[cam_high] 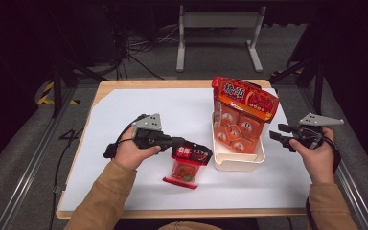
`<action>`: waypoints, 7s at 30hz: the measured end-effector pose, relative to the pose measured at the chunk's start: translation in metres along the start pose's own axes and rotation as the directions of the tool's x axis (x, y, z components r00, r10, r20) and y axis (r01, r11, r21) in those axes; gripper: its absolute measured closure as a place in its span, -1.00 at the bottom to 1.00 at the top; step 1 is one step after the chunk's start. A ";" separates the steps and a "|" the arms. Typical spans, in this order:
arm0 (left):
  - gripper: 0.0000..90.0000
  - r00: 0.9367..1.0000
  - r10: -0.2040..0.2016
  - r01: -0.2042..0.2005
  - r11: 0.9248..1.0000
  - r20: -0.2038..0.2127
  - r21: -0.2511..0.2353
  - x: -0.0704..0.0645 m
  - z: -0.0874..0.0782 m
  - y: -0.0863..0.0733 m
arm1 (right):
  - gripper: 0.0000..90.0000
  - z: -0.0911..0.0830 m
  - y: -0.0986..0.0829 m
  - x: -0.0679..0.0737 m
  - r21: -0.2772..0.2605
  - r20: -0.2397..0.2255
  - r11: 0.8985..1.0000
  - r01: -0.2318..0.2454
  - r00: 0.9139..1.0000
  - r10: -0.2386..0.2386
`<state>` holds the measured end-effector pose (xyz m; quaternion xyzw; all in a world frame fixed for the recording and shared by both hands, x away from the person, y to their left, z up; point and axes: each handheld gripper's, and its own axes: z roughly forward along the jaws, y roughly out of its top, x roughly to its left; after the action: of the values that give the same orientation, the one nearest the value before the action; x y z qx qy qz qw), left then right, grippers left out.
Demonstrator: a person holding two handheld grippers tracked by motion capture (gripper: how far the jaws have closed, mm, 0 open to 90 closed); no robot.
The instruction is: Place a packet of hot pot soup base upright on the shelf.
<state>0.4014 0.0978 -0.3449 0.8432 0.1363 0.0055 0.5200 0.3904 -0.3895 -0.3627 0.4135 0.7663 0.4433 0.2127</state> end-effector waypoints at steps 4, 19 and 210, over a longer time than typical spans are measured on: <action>1.00 1.000 -0.002 0.001 0.999 -0.026 -0.035 -0.003 -0.006 0.005 | 0.03 -0.001 0.000 -0.001 -0.005 0.004 1.000 -0.006 1.000 0.007; 1.00 0.997 -0.018 0.003 0.978 -0.071 -0.206 -0.006 -0.015 0.015 | 0.01 0.002 -0.005 -0.006 0.005 0.010 0.999 -0.031 0.999 0.031; -0.48 0.917 -0.141 0.094 0.985 -0.373 -0.142 0.012 -0.061 -0.067 | -0.36 0.017 -0.016 -0.005 -0.037 -0.027 0.999 0.016 0.999 -0.017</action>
<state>0.3884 0.1819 -0.3774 0.7832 0.2847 0.1467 0.5330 0.3976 -0.3896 -0.3852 0.3973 0.7641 0.4613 0.2133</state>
